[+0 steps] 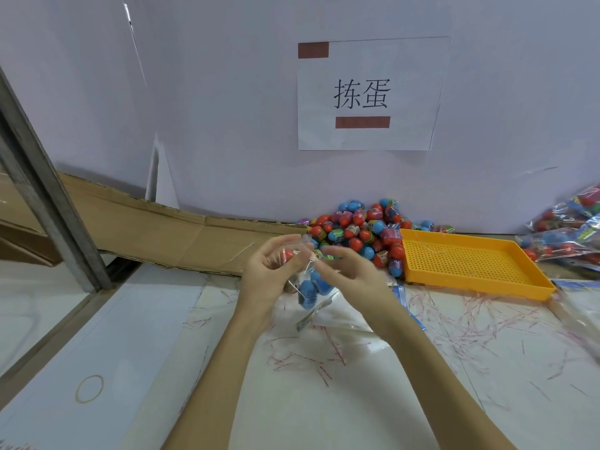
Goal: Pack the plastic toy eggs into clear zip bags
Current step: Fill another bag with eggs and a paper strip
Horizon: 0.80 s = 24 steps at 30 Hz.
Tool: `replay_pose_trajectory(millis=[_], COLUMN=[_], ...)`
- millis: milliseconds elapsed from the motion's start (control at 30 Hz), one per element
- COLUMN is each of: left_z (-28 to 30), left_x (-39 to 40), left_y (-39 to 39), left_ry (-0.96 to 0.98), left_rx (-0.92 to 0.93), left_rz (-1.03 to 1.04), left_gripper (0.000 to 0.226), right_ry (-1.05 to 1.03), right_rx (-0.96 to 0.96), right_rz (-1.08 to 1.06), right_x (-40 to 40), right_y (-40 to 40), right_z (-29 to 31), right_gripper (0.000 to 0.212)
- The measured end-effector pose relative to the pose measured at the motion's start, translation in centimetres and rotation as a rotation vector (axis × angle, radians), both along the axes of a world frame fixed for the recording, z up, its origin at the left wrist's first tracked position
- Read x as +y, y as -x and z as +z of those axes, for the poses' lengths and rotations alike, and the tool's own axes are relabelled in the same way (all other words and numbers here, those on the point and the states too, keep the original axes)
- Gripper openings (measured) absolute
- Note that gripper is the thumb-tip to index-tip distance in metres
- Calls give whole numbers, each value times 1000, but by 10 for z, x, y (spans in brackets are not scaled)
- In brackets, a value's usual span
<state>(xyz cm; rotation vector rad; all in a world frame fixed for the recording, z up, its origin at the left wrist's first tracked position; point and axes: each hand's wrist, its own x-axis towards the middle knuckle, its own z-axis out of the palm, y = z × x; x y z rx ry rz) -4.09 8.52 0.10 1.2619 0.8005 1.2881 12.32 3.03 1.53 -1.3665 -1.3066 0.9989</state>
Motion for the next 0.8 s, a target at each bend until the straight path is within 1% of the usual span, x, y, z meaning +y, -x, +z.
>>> replay_pose_trajectory(millis=[33,67,133,200,267,333,400,467,567,600,667,700,733,800], left_z=[0,0,1,4,5,5,3,1,-1,0,4,5,5,4], left_x=[0,-1,-1,0,0,1,2,2,0,-2,-4,-5,-4,-3], left_y=[-1,-3,-6,-7,-6,-4,-3,-3,-6,-7,-9,-9,-8,-6], left_ry=[19,40,100,166,209,209,184,149,45,20,9,12,6,-7], left_rx=[-29,-55,-126,-238,-303,-289,-254,-184,-48,-10,28,26,16,10], left_rz=[11,24,47,41,30,44,35,2,-48,-63,-106,-129,-148,-151], left_gripper=[49,51,47,38,31,24,23,25,23,28,49,56,55,38], right_ry=[43,51,36,38,76,100,50,-29,-49,-44,-47,-52,-55,-39], right_rx=[-6,-3,47,67,71,71,57,82,155,153,138,136,137,141], right_rz=[55,81,74,62,90,130,149,153,133,118,102,94,78,23], right_x=[0,1,1,1,1,-2,-4,-4,-5,-4,-4,-3,-2,0], right_y=[1,4,9,12,12,13,15,18,22,23,24,23,23,22], right_z=[-2,-5,-7,-9,-10,-8,-7,-5,-6,-6,-7,-7,-8,-7], right_gripper=[44,37,21,17,18,16,16,21,24,24,21,18,16,13])
